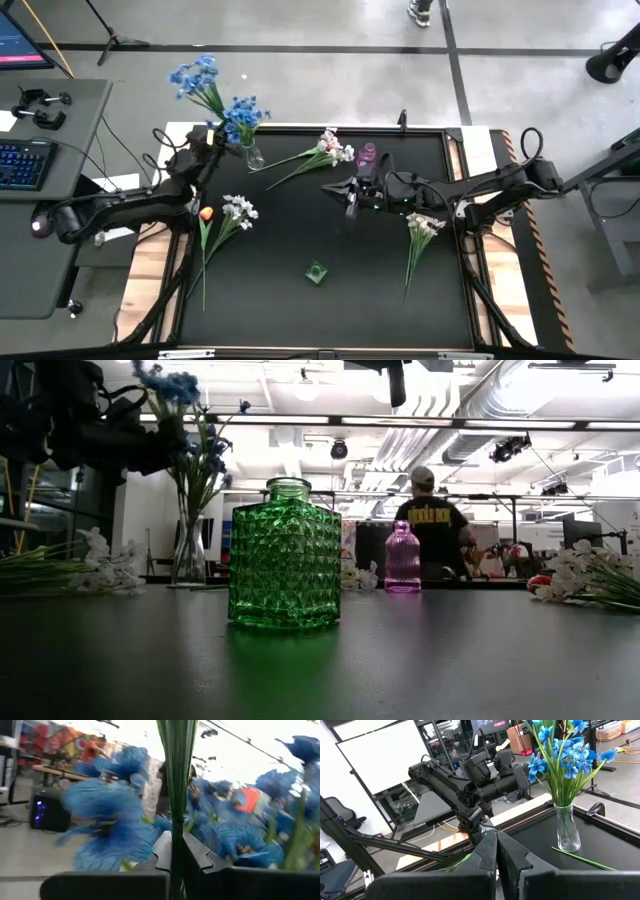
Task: Sort flowers into vase by color
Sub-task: Put the blue flowers into the transparent vase
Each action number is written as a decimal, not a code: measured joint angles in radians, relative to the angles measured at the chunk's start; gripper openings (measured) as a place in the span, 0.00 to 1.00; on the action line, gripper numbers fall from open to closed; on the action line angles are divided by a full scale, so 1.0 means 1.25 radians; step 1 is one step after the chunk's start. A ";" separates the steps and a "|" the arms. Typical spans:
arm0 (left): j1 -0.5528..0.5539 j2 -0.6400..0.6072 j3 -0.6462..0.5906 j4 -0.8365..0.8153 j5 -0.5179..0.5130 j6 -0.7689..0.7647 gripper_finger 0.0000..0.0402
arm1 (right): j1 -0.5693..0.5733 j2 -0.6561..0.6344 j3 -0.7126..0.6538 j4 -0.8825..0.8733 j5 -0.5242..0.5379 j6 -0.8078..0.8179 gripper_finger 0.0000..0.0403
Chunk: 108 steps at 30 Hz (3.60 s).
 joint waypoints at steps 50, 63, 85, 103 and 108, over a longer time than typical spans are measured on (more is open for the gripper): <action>-0.034 0.193 0.000 0.053 0.005 0.096 0.21 | 0.000 0.000 0.000 0.010 0.004 -0.033 0.00; -0.033 0.115 0.000 -0.064 0.087 0.080 0.42 | 0.000 0.000 0.000 0.047 0.016 -0.033 0.10; -0.032 -0.179 0.000 -0.300 0.046 0.181 0.47 | 0.000 0.000 0.000 0.047 0.016 -0.018 0.23; -0.032 -0.217 0.000 -0.403 0.044 0.160 0.47 | -0.014 0.005 0.000 0.044 0.014 0.074 0.23; -0.032 -0.233 0.000 -0.402 0.042 0.160 0.47 | -0.067 0.082 0.024 0.051 -0.022 0.138 0.23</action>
